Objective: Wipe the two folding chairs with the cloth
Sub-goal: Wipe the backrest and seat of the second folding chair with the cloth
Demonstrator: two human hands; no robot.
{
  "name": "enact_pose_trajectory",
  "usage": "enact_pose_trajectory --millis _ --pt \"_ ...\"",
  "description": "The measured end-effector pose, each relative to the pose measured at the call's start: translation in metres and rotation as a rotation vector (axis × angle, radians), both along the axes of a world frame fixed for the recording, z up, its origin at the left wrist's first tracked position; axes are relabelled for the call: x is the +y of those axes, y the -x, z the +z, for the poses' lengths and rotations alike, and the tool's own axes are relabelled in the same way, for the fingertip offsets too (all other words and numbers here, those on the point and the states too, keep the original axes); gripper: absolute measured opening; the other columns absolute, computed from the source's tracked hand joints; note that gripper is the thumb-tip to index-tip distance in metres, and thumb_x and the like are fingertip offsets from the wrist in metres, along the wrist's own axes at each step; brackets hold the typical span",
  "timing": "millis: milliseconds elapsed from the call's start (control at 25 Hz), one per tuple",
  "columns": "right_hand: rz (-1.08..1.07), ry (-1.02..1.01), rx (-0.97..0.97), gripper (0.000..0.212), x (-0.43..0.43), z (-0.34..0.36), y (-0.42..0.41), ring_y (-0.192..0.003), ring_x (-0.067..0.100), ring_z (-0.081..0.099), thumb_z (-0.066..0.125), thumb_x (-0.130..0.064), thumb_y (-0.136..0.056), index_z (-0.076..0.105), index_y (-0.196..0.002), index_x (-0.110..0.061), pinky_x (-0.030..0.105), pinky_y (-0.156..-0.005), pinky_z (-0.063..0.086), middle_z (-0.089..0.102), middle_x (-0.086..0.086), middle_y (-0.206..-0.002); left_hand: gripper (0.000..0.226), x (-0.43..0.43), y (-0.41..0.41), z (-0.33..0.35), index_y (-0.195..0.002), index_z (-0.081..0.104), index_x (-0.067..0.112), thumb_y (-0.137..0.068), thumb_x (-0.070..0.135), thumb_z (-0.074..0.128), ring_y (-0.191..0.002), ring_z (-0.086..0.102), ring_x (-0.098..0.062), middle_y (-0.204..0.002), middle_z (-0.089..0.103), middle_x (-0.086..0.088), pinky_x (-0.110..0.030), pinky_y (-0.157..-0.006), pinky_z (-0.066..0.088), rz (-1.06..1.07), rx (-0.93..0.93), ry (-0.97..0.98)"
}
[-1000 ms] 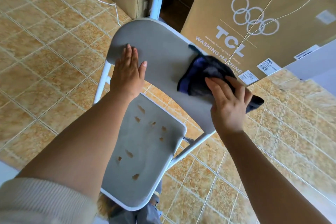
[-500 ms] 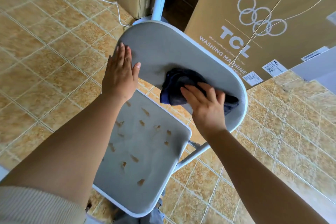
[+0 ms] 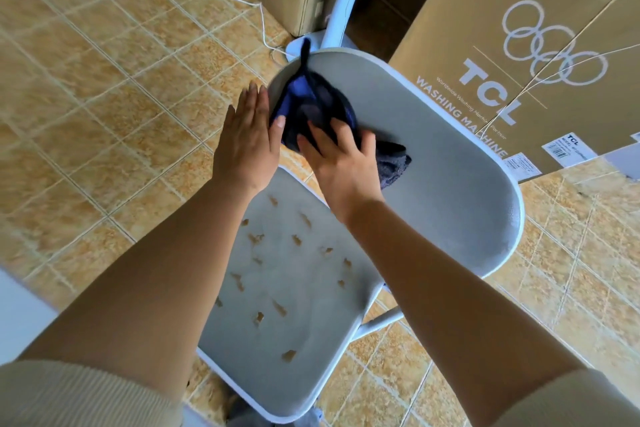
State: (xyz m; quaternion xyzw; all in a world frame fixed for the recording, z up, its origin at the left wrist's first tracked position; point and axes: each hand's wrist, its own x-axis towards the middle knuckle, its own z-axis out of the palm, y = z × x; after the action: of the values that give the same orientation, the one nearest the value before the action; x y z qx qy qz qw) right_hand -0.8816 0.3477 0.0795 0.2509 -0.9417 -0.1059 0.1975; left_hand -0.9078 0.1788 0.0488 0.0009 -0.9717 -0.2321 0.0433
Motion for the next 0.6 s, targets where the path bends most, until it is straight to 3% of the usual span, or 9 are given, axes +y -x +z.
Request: enact_pose_trajectory --millis 120,320,440,600 --pt "0.035 -0.027 0.000 0.036 0.024 -0.009 -0.020 -0.111 0.026 0.051 0.041 -0.010 -0.086 0.069 -0.108 -0.018 0.040 -0.079 0.035 0.066 -0.002 -0.118 0.060 0.003 -0.003 -0.001 -0.151 0.012 0.004 -0.102 0.038 0.019 -0.148 0.006 -0.023 -0.160 0.008 -0.014 -0.037 -0.119 0.004 -0.019 -0.008 0.007" --pt "-0.143 0.149 0.076 0.048 0.069 0.030 -0.038 -0.116 0.028 0.041 0.038 -0.006 -0.084 0.060 -0.125 -0.019 0.042 -0.082 0.032 0.056 -0.001 -0.137 0.062 0.014 -0.009 0.003 -0.152 0.013 0.005 -0.101 0.040 0.016 -0.148 0.006 -0.021 -0.160 0.009 -0.012 -0.035 -0.119 0.003 -0.063 0.022 0.005" --pt "-0.164 0.213 0.083 0.048 0.055 0.039 -0.022 -0.117 0.029 0.039 0.039 -0.006 -0.083 0.062 -0.123 -0.018 0.041 -0.080 0.030 0.057 0.002 -0.136 0.066 0.028 -0.011 0.011 -0.151 0.017 0.003 -0.097 0.041 0.014 -0.148 0.009 -0.022 -0.159 0.011 -0.014 -0.032 -0.118 0.002 -0.044 0.063 -0.019" --pt "-0.013 0.023 -0.011 0.035 0.057 0.011 -0.037 -0.116 0.027 0.042 0.044 -0.010 -0.085 0.067 -0.110 -0.018 0.041 -0.083 0.032 0.063 -0.002 -0.126 0.060 0.046 -0.014 0.018 -0.150 0.015 0.001 -0.102 0.036 0.019 -0.148 0.008 -0.024 -0.159 0.010 -0.016 -0.034 -0.118 0.004 -0.037 0.062 -0.042"
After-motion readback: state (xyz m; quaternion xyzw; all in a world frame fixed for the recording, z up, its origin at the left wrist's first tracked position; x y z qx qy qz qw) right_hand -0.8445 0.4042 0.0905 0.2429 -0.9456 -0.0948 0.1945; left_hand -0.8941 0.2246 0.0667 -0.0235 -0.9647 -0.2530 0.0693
